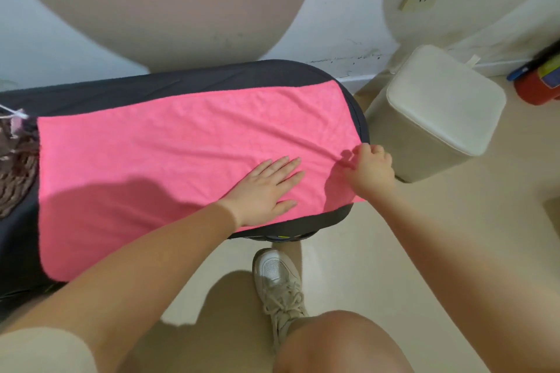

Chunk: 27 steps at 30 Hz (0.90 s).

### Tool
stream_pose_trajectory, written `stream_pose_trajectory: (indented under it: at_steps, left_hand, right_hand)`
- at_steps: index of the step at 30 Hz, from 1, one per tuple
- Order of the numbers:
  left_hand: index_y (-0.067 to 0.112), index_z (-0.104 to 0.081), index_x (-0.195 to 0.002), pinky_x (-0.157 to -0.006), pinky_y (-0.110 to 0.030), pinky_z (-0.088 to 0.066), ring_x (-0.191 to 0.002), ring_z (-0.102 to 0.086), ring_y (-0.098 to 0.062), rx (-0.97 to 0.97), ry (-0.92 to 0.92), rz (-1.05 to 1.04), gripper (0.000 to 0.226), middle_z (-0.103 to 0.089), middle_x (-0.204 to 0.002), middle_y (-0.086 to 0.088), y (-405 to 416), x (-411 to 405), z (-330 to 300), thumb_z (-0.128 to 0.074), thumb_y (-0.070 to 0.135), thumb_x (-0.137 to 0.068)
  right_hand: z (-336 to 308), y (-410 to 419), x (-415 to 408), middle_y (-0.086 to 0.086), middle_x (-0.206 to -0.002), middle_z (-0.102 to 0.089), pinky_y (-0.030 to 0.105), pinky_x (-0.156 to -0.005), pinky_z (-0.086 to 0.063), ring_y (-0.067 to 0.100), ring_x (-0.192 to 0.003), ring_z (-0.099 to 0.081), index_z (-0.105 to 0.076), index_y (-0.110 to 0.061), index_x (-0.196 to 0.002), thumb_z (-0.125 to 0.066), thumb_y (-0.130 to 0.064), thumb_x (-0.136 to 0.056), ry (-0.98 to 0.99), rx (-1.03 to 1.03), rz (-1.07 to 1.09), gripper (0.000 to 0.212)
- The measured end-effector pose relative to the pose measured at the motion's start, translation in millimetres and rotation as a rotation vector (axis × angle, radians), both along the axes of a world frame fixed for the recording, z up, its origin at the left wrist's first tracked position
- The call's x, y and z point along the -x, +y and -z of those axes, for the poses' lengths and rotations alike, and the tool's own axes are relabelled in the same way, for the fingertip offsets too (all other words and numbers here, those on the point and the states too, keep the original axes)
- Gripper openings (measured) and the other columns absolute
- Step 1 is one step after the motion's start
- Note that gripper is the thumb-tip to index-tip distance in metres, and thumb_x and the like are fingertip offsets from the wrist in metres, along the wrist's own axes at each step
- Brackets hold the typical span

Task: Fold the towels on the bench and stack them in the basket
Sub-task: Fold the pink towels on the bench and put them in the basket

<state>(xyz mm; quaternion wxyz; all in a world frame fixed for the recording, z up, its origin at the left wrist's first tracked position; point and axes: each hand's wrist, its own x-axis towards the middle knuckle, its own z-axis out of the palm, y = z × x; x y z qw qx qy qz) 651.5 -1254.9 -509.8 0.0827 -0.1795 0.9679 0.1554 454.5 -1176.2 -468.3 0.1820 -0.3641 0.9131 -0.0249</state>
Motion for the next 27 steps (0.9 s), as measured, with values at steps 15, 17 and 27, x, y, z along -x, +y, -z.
stream_pose_trajectory:
  at_steps: [15,17,27]
  left_hand:
    - [0.003,-0.041,-0.134,-0.102,-0.047,-0.032,-0.126,-0.038,-0.037,0.089,0.066,-1.351,0.043,-0.040,-0.140,-0.018,-25,-250,-21,-0.044,0.020,-0.094]
    - [0.004,-0.045,-0.131,-0.099,-0.048,-0.034,-0.123,-0.040,-0.036,0.093,0.088,-1.530,0.041,-0.043,-0.136,-0.017,-13,-268,-16,-0.048,0.020,-0.093]
    - [0.005,-0.063,-0.097,-0.101,-0.040,-0.026,-0.129,-0.032,-0.028,0.046,0.127,-1.661,0.037,-0.038,-0.137,-0.009,7,-266,6,-0.061,0.040,-0.084]
  right_hand:
    - [-6,-178,-280,0.023,-0.110,-0.060,0.032,-0.095,-0.032,0.033,-0.112,-0.049,-0.061,0.002,-0.103,-0.043,0.000,-0.083,-0.425,0.169,-1.302,0.027]
    - [-2,-188,-305,0.024,-0.106,-0.060,0.036,-0.092,-0.039,0.034,-0.105,-0.053,-0.062,0.003,-0.101,-0.041,-0.004,-0.076,-0.462,0.170,-1.409,0.033]
    - [18,-211,-359,0.010,-0.131,-0.040,0.039,-0.075,-0.045,0.032,-0.109,-0.051,-0.048,-0.009,-0.123,-0.043,-0.005,-0.086,-0.040,0.069,-1.781,0.038]
